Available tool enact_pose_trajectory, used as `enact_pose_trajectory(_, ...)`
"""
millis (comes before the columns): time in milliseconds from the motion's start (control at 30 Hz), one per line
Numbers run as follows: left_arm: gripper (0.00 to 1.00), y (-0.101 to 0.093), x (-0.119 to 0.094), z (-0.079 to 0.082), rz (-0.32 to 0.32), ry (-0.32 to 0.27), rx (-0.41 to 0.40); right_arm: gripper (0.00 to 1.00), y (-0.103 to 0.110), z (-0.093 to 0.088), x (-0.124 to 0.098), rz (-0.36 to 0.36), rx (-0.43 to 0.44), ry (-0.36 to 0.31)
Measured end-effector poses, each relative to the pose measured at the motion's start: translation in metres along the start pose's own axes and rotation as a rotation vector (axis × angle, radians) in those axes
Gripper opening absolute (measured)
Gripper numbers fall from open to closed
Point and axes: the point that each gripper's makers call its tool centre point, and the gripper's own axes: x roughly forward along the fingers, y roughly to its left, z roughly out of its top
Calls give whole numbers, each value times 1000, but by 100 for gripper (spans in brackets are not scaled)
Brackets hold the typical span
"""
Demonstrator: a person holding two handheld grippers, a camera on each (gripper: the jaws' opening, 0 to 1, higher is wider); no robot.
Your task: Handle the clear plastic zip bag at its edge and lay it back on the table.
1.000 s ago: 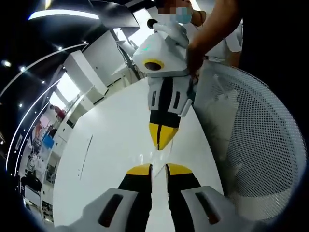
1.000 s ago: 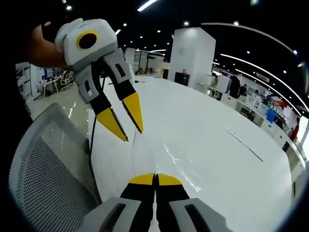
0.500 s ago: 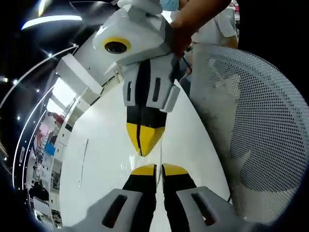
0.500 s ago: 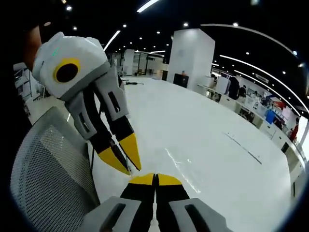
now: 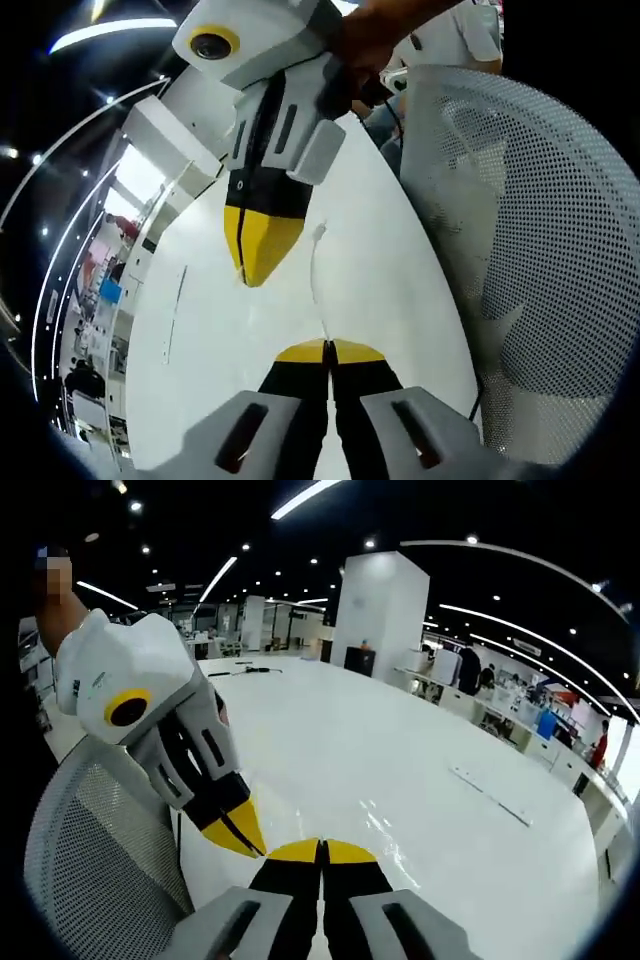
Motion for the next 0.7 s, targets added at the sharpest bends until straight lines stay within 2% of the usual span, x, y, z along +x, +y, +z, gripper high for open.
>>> enact_pose_trajectory(167,0,-2,-1,-5,9,11,-6,0,-7,13,-2,-20,7,-38)
enact_pose_trajectory(333,0,2,-2,-7,36,10,-19,0,-7,20,0,-20,-15,-49)
enact_pose_trajectory(700,0,4,0,-8,50,3,-42,0,-14,37,-3,-40,21,-108)
